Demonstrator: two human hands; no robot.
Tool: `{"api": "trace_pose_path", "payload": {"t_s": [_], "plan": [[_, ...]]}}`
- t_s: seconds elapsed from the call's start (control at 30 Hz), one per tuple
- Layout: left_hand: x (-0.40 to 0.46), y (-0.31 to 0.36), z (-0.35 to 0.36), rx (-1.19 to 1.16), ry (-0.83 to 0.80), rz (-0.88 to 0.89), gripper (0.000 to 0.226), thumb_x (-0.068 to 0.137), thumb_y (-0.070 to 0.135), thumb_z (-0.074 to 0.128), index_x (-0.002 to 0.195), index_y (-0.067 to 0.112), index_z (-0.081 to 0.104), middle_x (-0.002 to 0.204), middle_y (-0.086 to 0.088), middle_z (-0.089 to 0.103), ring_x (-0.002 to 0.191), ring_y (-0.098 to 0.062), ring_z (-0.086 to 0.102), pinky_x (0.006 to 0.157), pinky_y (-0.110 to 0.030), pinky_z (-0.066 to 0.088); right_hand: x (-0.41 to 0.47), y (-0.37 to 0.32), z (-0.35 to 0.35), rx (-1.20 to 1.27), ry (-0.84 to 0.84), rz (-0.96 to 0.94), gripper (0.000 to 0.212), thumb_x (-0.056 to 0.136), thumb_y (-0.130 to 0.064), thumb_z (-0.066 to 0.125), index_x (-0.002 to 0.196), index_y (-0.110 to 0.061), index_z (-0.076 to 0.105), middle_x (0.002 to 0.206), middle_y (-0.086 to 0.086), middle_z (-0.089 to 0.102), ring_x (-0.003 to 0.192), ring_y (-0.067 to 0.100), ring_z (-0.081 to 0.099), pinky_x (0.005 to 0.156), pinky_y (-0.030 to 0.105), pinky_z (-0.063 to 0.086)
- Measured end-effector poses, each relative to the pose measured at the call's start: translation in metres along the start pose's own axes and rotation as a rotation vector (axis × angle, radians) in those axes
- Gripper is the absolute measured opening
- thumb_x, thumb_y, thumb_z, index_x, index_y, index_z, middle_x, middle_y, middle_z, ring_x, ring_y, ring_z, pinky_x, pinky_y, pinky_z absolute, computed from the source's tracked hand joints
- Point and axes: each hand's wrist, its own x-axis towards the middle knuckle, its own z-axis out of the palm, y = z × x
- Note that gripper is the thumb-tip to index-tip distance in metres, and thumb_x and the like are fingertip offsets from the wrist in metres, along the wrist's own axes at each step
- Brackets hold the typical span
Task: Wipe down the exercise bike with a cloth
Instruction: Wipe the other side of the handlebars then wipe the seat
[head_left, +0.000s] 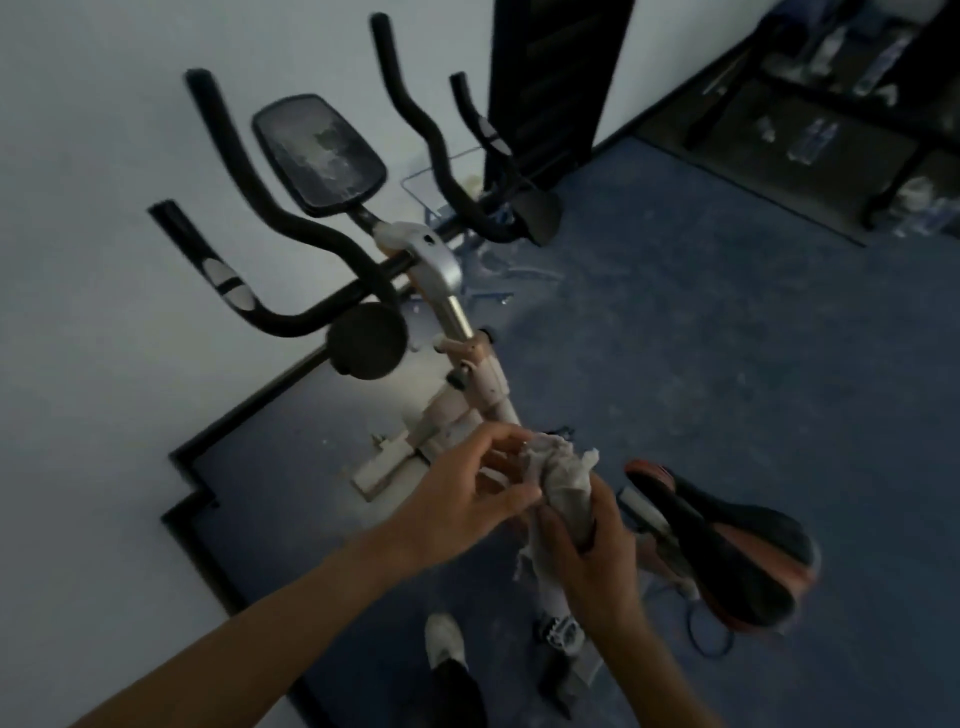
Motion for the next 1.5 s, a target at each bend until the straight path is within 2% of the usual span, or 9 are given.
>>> {"api": "trace_pose_path", "payload": {"t_s": [0.1,0.2,0.33,0.43,0.67,0.8,1.13,1.33,1.5], "plan": [[0.002,-0.011,0.049,0.063,-0.091,0.002,0.043,0.091,0.025,0.074,0.129,0.025,0.055,0.119,0.012,0.066,0.104,-0.008,0.067,0.087,-0.027,0.057,-0.032,0.03,-0.041,-0.02,0.107,0.074,0.044,0.093,-0.025,0.071,0.118,-0.055,0.05,0.107,-0.045,0.061,0.101,-0.016,0.061,0.078,0.011,0.051],[0.001,-0.019,0.099,0.122,-0.157,0.021,0.041,0.092,0.034,0.073,0.128,0.033,0.054,0.12,0.017,0.064,0.108,-0.007,0.065,0.09,-0.029,0.056,-0.067,0.062,-0.082,-0.056,0.242,0.131,0.042,0.09,-0.037,0.068,0.121,-0.06,0.05,0.111,-0.038,0.063,0.105,-0.011,0.061,0.081,0.012,0.05],[-0.003,-0.026,0.159,0.248,-0.195,0.034,0.051,0.085,0.054,0.066,0.13,0.032,0.054,0.124,0.018,0.061,0.113,-0.001,0.059,0.095,-0.032,0.054,-0.116,0.095,-0.135,-0.111,0.35,0.207,0.056,0.095,-0.011,0.065,0.119,-0.058,0.046,0.098,-0.037,0.066,0.093,-0.017,0.061,0.071,0.007,0.048],[-0.001,-0.031,0.192,0.35,-0.199,0.048,0.055,0.088,0.044,0.071,0.136,0.027,0.051,0.133,0.012,0.055,0.118,-0.001,0.054,0.102,-0.036,0.05,-0.149,0.117,-0.165,-0.117,0.424,0.198,0.049,0.096,0.001,0.059,0.123,-0.04,0.054,0.099,-0.022,0.066,0.09,-0.012,0.063,0.072,0.004,0.045],[0.007,-0.041,0.231,0.504,-0.135,0.071,0.058,0.087,0.028,0.076,0.137,0.022,0.047,0.126,0.013,0.043,0.122,-0.013,0.049,0.103,-0.033,0.044,-0.193,0.164,-0.191,-0.233,0.418,0.125,0.035,0.093,-0.02,0.052,0.126,-0.017,0.063,0.102,-0.008,0.052,0.087,0.005,0.057,0.073,0.006,0.042],[0.027,-0.059,0.229,0.6,-0.074,0.101,0.065,0.083,0.032,0.079,0.139,0.016,0.047,0.135,-0.002,0.049,0.125,-0.021,0.049,0.107,-0.04,0.045,-0.195,0.171,-0.186,-0.311,0.366,0.147,0.028,0.099,-0.045,0.049,0.123,-0.036,0.061,0.107,-0.016,0.048,0.093,0.004,0.058,0.075,0.011,0.048],[0.14,-0.089,0.212,0.862,-0.285,0.125,0.112,0.071,0.056,0.084,0.158,0.024,0.022,0.161,-0.007,0.027,0.15,-0.029,0.021,0.122,-0.047,0.024,-0.085,0.172,-0.188,-0.389,0.496,0.097,0.041,0.101,-0.04,0.054,0.137,-0.021,0.051,0.118,-0.017,0.043,0.1,0.004,0.053,0.08,0.016,0.047],[0.182,-0.095,0.214,0.88,-0.464,0.114,0.11,0.06,0.069,0.082,0.151,0.03,0.035,0.127,0.006,0.053,0.119,-0.017,0.047,0.1,-0.036,0.039,-0.046,0.199,-0.193,-0.705,0.332,-0.112,0.025,0.099,-0.03,0.058,0.114,-0.01,0.064,0.115,0.006,0.054,0.095,0.019,0.052,0.08,0.035,0.047],[0.19,-0.103,0.21,0.926,-0.482,0.19,0.081,0.055,0.081,0.074,0.123,0.04,0.055,0.107,0.014,0.05,0.102,-0.011,0.043,0.083,-0.031,0.038,-0.08,0.225,-0.205,-0.785,0.321,-0.248,0.019,0.103,-0.029,0.055,0.111,-0.011,0.055,0.099,0.008,0.057,0.08,0.019,0.053,0.071,0.031,0.042]]}}
